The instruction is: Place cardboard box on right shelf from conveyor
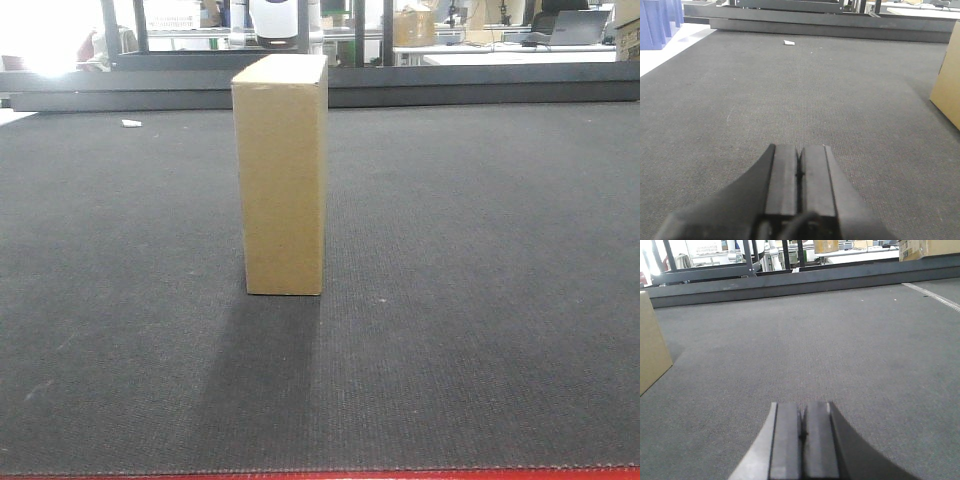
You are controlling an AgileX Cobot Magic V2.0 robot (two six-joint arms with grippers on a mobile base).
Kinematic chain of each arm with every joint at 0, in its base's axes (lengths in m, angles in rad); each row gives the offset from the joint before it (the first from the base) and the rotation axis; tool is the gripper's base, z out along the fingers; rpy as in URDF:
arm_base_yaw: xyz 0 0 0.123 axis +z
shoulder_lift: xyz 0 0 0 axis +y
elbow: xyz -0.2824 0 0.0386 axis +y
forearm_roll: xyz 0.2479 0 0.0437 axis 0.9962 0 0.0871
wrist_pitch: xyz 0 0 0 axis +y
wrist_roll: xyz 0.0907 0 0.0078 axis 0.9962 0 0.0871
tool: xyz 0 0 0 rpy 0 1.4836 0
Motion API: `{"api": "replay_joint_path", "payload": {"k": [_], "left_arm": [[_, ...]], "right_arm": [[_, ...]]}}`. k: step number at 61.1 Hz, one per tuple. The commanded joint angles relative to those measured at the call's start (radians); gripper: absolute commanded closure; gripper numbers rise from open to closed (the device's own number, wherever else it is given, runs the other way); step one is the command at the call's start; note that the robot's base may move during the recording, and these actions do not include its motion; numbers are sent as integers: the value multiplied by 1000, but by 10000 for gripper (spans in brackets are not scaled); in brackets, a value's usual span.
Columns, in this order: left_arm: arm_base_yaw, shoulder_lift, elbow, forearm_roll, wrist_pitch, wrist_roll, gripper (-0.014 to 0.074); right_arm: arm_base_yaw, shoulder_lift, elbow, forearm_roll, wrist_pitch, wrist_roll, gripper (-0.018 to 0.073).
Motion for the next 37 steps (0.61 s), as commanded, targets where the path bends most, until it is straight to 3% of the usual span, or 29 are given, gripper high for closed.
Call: {"api": "replay_joint_path", "payload": {"k": [1, 37], "left_arm": [[-4, -14, 9, -6, -88, 0, 713], [-4, -14, 9, -6, -88, 0, 713]], "right_arm": [[-4, -20, -4, -6, -91, -6, 492], [-4, -20, -4, -6, -91, -6, 492]]}}
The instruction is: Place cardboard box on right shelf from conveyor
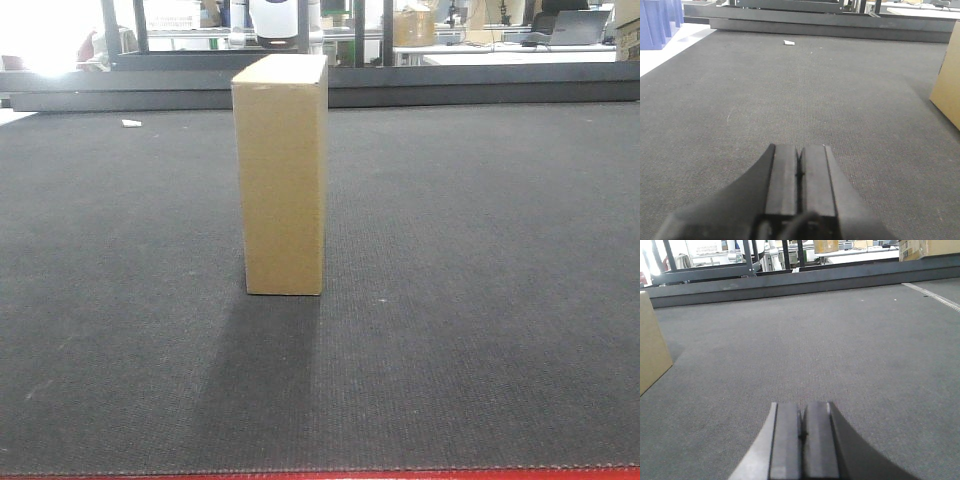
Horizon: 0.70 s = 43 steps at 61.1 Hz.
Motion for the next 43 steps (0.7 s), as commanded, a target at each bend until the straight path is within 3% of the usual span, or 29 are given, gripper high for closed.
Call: {"api": "replay_joint_path", "payload": {"k": [1, 19, 27, 37, 43], "left_arm": [[-4, -14, 9, -6, -88, 0, 713], [-4, -14, 9, -6, -88, 0, 712], [-4, -14, 9, -6, -88, 0, 713], [-4, -14, 9, -6, -88, 0, 713], [-4, -14, 9, -6, -88, 0, 713]], "right_arm": [[-4, -20, -4, -6, -91, -6, 492], [-4, -19, -40, -11, -106, -6, 492], [-4, 15, -178, -11, -91, -6, 492], [-4, 203, -362, -11, -91, -6, 487], [-2, 370, -478, -10, -76, -6, 384]]}}
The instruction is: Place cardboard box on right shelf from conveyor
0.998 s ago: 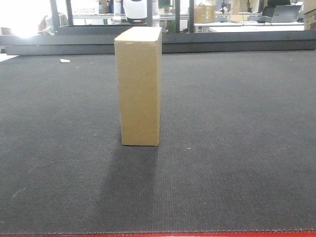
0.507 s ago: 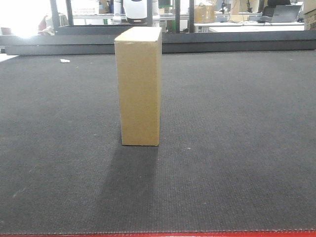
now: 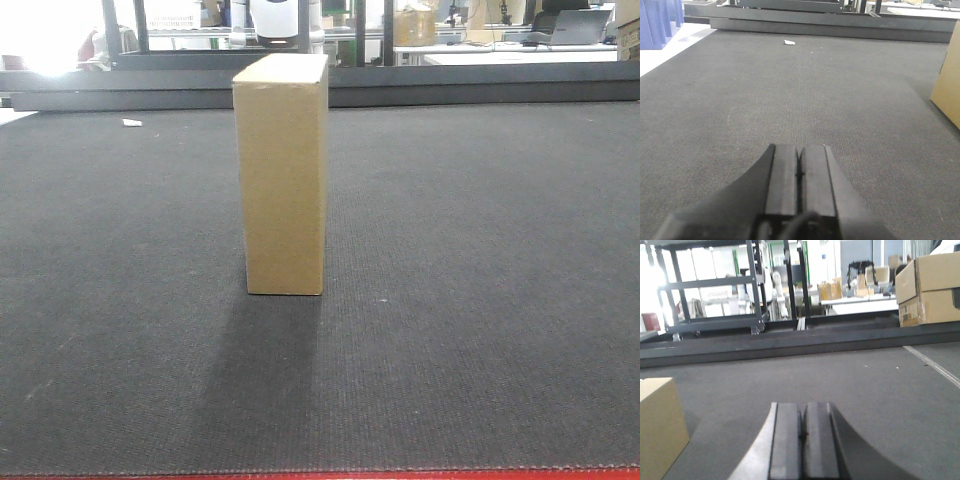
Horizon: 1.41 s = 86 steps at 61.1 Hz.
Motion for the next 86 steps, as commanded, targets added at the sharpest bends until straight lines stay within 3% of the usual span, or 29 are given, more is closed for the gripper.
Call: {"api": "replay_joint_path", "payload": {"k": [1, 9, 14, 26, 37, 45, 57, 69, 86], "left_arm": [[-4, -14, 9, -6, -88, 0, 713], [-4, -14, 9, -6, -88, 0, 712], [-4, -14, 9, -6, -88, 0, 713], [-4, -14, 9, -6, -88, 0, 713], [-4, -14, 9, -6, -88, 0, 713], [-4, -14, 9, -6, -88, 0, 713], [-4, -14, 9, -6, -88, 0, 713], [-4, -14, 9, -6, -88, 0, 713], [-4, -14, 9, -6, -88, 0, 713]], "right_arm": [[-2, 151, -119, -8, -70, -6, 360], [22, 354, -285, -8, -21, -2, 49], [61, 468, -390, -10, 19, -2, -92], [223, 761, -699, -15, 165, -2, -68], [414, 1020, -1021, -15, 403, 24, -68], [511, 1210, -1250, -43, 587, 145, -63], [657, 1439, -1551, -249, 839, 433, -62], [730, 1592, -1700, -297, 911, 560, -62], [761, 1661, -1707, -418, 968, 685, -62]]}}
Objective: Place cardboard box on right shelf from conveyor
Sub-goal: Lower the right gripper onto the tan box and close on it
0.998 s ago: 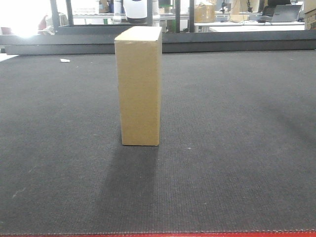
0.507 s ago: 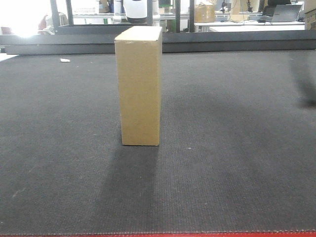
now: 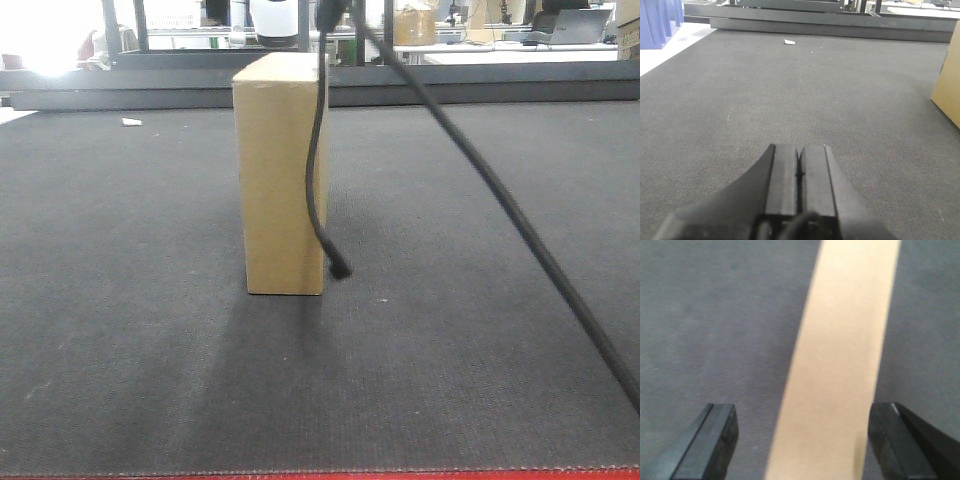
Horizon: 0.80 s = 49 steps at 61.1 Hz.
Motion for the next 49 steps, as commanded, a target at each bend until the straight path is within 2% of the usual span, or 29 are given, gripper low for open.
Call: {"api": "replay_joint_path", "payload": {"k": [1, 38, 43, 49], "left_arm": [[-4, -14, 9, -6, -88, 0, 712], [-4, -14, 9, -6, -88, 0, 712], [-4, -14, 9, -6, -88, 0, 713], [-4, -14, 9, -6, -88, 0, 713]], "right_arm": [[-1, -42, -39, -76, -28, 46, -62], [-2, 55, -39, -70, -10, 66, -57], [-2, 55, -39, -69, -12, 66, 7], [-6, 45, -40, -65, -14, 62, 184]]}}
